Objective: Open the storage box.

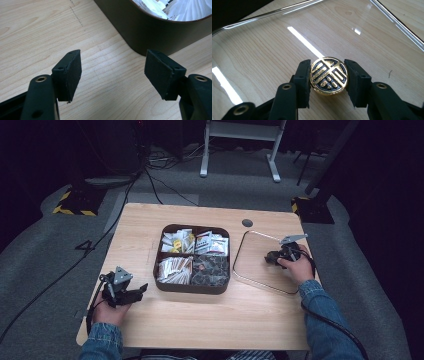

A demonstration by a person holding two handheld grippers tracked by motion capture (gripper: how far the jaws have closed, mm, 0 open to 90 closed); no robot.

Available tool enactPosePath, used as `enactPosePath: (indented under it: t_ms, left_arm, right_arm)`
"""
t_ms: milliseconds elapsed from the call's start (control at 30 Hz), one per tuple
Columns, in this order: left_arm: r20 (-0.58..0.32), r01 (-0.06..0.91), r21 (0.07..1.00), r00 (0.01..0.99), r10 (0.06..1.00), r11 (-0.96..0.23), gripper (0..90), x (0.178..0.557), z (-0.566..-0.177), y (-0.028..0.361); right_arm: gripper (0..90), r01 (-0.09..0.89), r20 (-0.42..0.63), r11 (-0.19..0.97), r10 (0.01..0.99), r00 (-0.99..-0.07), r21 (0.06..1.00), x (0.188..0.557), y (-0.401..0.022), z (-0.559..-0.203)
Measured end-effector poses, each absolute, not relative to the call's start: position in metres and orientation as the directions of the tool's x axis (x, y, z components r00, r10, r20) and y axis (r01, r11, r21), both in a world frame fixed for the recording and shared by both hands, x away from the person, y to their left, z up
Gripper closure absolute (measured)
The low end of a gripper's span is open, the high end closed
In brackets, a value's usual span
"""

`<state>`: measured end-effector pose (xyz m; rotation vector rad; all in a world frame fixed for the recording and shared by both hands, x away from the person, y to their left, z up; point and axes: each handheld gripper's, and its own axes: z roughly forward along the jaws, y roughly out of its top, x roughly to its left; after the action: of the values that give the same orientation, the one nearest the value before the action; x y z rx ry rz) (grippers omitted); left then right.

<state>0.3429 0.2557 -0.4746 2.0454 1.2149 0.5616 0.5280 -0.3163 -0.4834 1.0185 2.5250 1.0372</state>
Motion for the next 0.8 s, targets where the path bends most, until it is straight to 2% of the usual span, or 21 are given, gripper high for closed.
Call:
enactPosePath:
  t_ms: [467,567,800]
  left_arm:
    - [0.018,0.588,0.739,0.469,0.883,-0.328,30.5,0.3428,-0.4745,0.2549]
    - [0.017,0.589,0.739,0.471,0.882,-0.328,30.5,0.3426,-0.4741,0.2547]
    - [0.018,0.586,0.74,0.473,0.881,-0.33,30.5,0.3422,-0.4734,0.2542]
  right_arm:
    - [57.8,0.507,0.04,0.501,0.682,-0.73,0.702,0.5261,-0.3163,-0.4877]
    - [49.7,0.508,0.055,0.47,0.693,-0.719,0.722,0.5256,-0.3172,-0.487]
    - [44.1,0.516,0.089,0.41,0.712,-0.696,0.752,0.5222,-0.3187,-0.4784]
